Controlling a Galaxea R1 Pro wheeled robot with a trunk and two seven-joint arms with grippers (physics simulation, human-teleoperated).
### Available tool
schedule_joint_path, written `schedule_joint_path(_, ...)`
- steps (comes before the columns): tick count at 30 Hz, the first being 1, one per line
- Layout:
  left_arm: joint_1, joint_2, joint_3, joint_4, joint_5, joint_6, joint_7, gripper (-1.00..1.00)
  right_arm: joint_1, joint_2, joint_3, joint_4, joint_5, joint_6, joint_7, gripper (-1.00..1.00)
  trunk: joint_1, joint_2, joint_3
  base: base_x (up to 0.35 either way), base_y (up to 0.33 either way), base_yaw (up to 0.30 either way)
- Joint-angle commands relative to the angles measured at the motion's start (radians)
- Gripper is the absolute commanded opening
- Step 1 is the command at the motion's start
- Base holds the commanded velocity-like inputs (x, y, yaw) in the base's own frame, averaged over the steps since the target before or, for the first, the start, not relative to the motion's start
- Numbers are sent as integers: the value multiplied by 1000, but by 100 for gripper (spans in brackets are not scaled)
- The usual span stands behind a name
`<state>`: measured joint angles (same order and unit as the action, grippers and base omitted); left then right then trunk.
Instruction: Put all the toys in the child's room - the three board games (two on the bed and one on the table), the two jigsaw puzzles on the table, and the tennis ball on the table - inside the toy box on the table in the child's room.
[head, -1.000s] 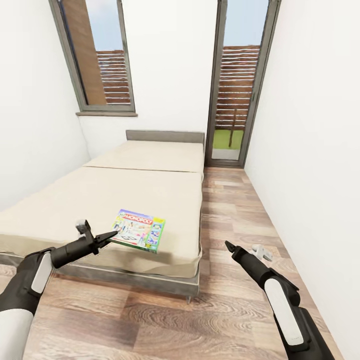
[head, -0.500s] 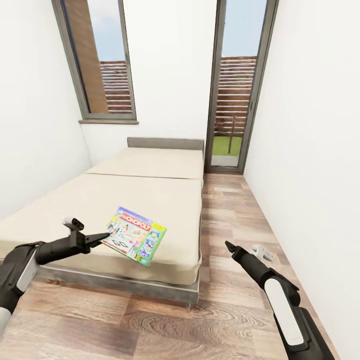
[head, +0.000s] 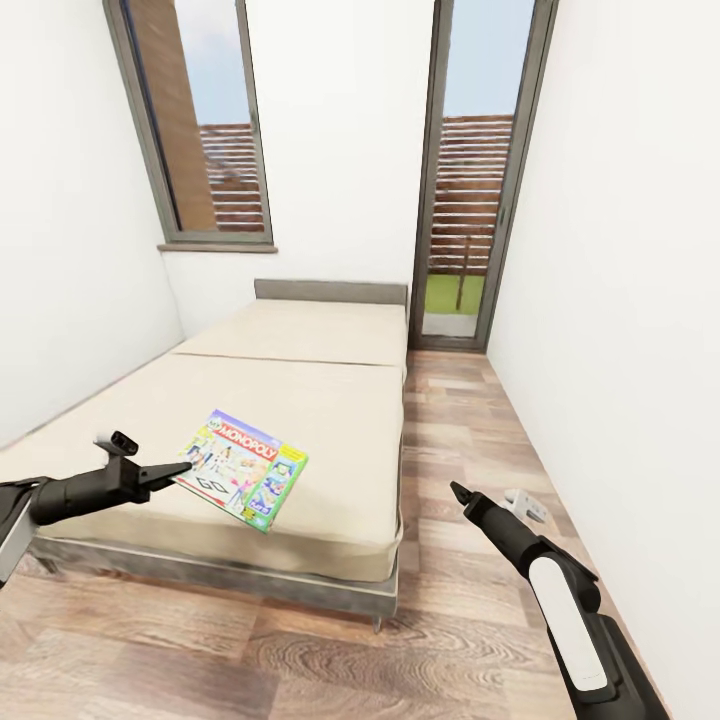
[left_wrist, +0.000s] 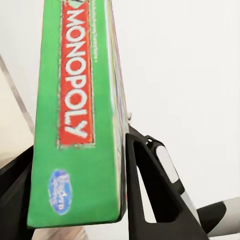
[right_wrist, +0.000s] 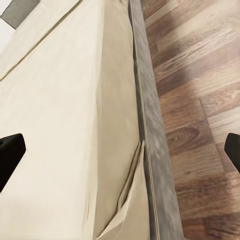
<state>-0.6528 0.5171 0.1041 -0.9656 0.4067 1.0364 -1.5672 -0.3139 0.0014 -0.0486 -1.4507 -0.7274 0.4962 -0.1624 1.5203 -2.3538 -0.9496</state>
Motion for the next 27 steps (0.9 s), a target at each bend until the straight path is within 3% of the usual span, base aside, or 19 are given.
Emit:
schedule_joint_path(1, 0, 6, 0, 0, 0, 11, -4, -100, -1, 0, 0, -2, -11, 3, -7, 100, -4, 7, 2, 0, 0, 0)
schedule_joint_path(14, -2, 15, 1, 0, -2, 11, -4, -100, -1, 0, 0, -6, -16, 4, -6, 100, -54, 98, 43, -113, 0, 0)
schedule_joint_path(27, -2, 15, 2, 0, -3, 11, -4, -100, -1, 0, 0, -5, -14, 2, -5, 100, -104, 189, 85, -9, 0, 11)
